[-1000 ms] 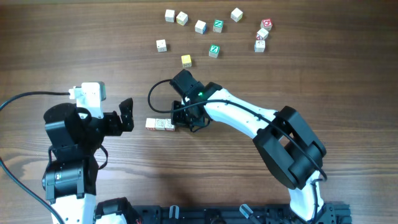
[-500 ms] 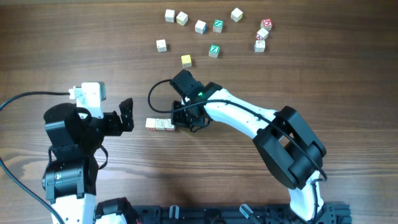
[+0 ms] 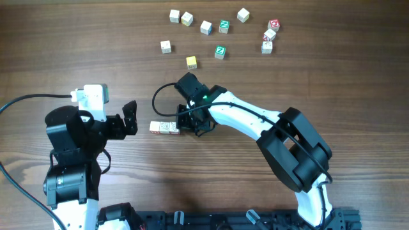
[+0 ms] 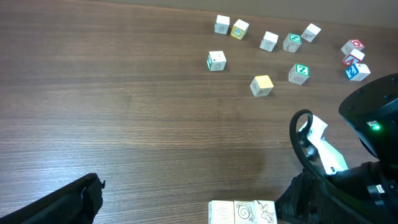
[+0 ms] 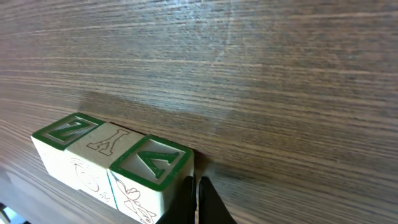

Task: Form a horizontal line
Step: 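Hold the right gripper against the right end block of the row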

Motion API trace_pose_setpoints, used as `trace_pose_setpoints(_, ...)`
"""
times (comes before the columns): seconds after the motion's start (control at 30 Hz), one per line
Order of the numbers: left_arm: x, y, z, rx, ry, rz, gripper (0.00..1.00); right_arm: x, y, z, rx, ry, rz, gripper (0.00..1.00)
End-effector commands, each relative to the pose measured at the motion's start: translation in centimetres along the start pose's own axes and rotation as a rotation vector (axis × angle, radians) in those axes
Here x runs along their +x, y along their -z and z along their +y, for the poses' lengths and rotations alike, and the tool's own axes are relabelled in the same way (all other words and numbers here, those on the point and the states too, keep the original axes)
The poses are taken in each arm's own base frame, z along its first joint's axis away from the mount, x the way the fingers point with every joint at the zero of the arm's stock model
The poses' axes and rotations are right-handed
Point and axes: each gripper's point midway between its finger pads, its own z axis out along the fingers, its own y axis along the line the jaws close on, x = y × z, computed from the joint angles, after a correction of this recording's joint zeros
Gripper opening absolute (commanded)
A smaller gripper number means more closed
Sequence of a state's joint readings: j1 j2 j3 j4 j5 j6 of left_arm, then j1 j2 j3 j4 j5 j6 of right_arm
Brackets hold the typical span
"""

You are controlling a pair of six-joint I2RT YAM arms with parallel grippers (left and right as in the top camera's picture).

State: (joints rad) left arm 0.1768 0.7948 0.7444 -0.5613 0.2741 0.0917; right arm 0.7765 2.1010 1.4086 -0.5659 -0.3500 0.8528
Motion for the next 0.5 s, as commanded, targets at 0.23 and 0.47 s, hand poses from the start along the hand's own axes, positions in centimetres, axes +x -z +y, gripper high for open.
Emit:
trace_pose_setpoints(0.23, -0.16, 0.06, 0.23, -0.010, -0.003, -0.004, 1.00, 0.41, -0.97, -0.15, -0.006, -0.008, 0.019, 0.05)
trace_pose_setpoints(0.47, -0.17, 0.06, 0.23, -0.010, -0.003, -0.005, 1.00, 0.35, -0.97, -0.09, -0.008, -0.004, 0.017, 0.05)
